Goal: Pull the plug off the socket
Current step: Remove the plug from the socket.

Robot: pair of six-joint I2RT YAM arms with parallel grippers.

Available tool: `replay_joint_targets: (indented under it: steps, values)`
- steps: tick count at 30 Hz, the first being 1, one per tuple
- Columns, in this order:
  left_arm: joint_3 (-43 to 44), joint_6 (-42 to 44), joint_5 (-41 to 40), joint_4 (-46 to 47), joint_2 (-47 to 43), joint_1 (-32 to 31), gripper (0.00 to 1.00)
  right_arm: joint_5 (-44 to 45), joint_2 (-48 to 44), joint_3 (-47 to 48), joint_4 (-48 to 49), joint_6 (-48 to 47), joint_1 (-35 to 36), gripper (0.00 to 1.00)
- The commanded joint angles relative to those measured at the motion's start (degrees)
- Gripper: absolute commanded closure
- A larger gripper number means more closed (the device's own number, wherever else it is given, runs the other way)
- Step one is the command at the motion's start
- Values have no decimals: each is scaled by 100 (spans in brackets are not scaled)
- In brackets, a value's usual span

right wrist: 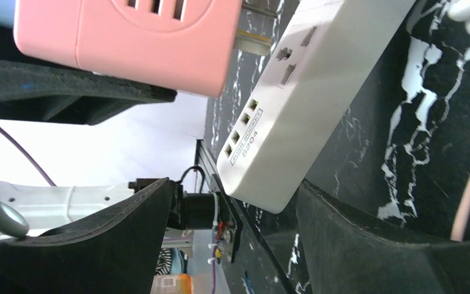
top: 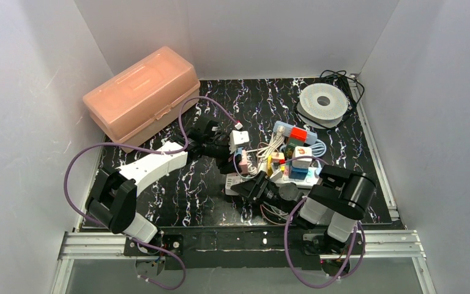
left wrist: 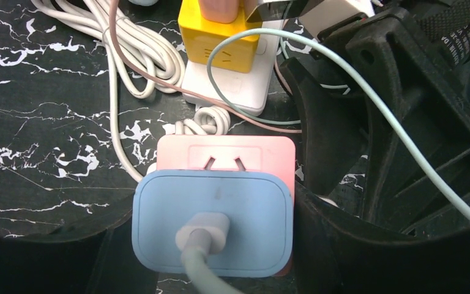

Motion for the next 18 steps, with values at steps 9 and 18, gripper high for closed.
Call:
replay_joint_targets:
  steps: [9,18]
  values:
    - [243,210,429,-712,-452,22,100,156,674,380,101,1293,-95,53]
    - [1157,680,490,-2750,-961,146,100,392,-2545,438,-4770,-643,173,26]
